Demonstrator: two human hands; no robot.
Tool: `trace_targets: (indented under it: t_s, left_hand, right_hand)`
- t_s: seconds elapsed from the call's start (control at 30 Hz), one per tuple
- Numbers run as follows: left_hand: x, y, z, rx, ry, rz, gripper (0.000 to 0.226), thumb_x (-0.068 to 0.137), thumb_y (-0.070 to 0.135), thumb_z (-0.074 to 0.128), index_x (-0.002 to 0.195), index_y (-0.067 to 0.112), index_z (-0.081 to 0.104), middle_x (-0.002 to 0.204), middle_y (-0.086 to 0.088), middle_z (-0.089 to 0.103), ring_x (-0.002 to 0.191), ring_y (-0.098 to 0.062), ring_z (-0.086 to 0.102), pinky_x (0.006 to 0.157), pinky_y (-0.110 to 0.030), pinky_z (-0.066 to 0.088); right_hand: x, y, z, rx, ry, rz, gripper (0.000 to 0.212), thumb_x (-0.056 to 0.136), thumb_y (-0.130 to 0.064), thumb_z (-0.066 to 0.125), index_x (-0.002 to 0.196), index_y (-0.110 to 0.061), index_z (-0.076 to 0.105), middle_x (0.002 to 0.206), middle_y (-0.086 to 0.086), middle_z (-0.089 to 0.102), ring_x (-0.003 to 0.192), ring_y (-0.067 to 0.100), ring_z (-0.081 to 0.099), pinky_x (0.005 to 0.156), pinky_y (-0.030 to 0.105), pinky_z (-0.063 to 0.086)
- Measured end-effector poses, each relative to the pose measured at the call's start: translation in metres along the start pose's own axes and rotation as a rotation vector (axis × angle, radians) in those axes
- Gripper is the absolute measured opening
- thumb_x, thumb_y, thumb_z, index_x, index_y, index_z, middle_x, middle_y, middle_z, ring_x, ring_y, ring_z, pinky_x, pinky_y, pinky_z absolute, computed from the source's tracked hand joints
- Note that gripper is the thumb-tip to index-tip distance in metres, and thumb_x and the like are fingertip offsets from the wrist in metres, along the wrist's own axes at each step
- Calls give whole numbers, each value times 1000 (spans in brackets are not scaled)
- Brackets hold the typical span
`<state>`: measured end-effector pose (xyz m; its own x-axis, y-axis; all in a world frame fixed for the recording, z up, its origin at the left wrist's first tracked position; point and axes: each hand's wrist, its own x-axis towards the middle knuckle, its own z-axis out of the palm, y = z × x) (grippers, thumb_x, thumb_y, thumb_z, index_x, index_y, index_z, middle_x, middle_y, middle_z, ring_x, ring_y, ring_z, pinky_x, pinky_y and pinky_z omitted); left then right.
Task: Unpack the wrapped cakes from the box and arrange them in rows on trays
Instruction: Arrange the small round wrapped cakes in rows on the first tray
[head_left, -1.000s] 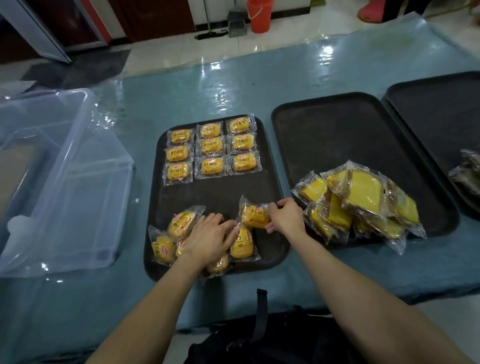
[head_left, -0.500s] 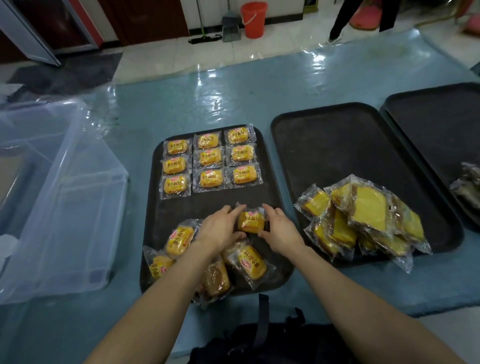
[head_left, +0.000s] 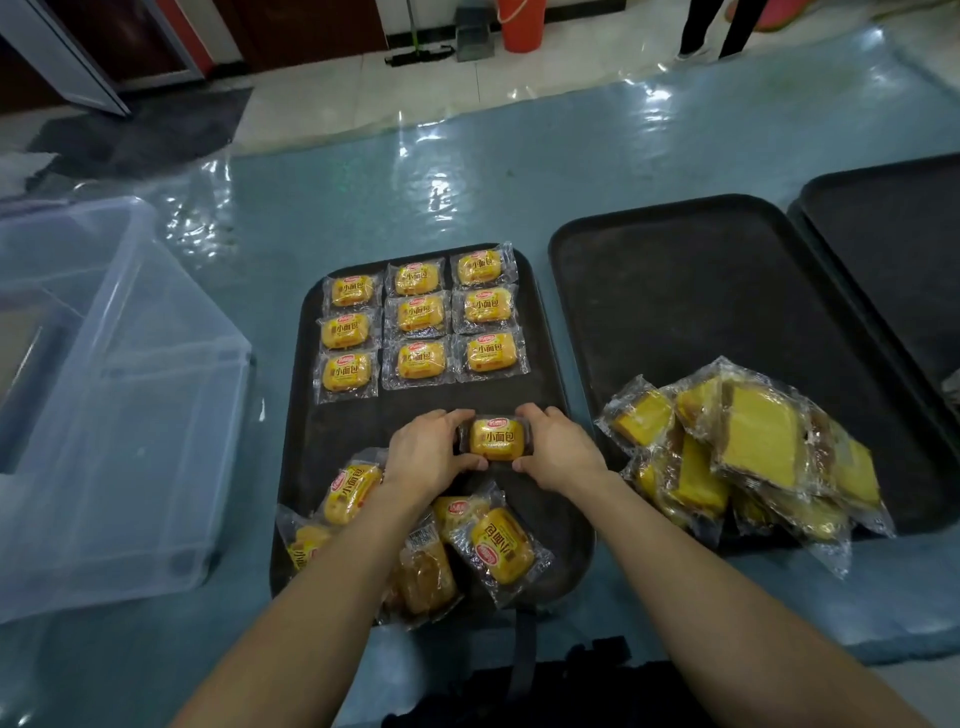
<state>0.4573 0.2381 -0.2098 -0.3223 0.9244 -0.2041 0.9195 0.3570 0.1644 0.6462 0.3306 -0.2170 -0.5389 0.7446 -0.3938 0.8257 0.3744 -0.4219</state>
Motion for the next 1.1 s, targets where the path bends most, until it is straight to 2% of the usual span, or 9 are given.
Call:
trace_targets:
  t_s: [0.2,0.33,0.57,0.77,0.87,0.97,1.03,1.1]
  left_hand:
    - [7,9,-3,-6,67,-40,90,79,69,84,157,38,53,138,5,70,125,-21,67,94,-39,58]
    - [15,13,-4,-13,77,-47,89,82,65,83,159,34,51,140,3,69,128,-22,65,99,-41,57]
    - [29,18,1,-103,109,-63,86,84,54,88,158,27,53,126,2,75,119,-23,69,96,-42,59]
    - [34,18,5,-204,102,-91,74,81,55,90,141,29,54,106,4,76,101,-22,73,85,-43,62]
    - [26,11,0,-245,130,-80,70,86,62,82,142,33,52,104,9,74,99,-18,72,86,-44,63]
    - [12,-10,-9,-238,205,-95,57,97,64,67,143,32,56,105,12,73,99,-14,71,85,-42,63]
    - [1,-32,-15,-240,258,-149,49,102,61,61,139,29,60,107,11,72,100,-13,70,87,-42,63]
    - [-13,-55,-21,-258,295,-212,38,105,56,57,130,28,64,107,10,72,98,-12,70,87,-42,63]
  right_hand:
    - [5,-2,-7,-9,84,5,84,90,-32,86,158,-27,37,133,11,62,116,35,67,96,49,58]
    - [9,-2,-12,-7,141,12,73,89,-31,87,146,-21,43,127,12,66,114,34,69,92,47,58]
    - [15,-4,-16,-33,185,26,47,95,-33,80,131,-16,55,124,9,69,112,31,69,91,44,58]
    - [12,-6,-17,-2,217,57,47,96,-30,78,132,-14,54,125,11,66,112,31,69,91,43,60]
    - [4,-9,-14,5,290,89,47,97,-30,75,136,-14,53,126,10,64,108,31,71,87,42,60]
    - [-6,-21,-12,9,371,56,30,100,-29,68,125,-15,60,117,7,67,99,31,72,83,45,61]
    - [-11,-35,-9,26,351,-8,16,103,-29,63,113,-17,65,105,5,71,92,29,73,77,42,60]
    - [-15,-50,-1,64,283,-88,13,104,-31,61,106,-20,68,96,0,73,87,25,73,73,38,59]
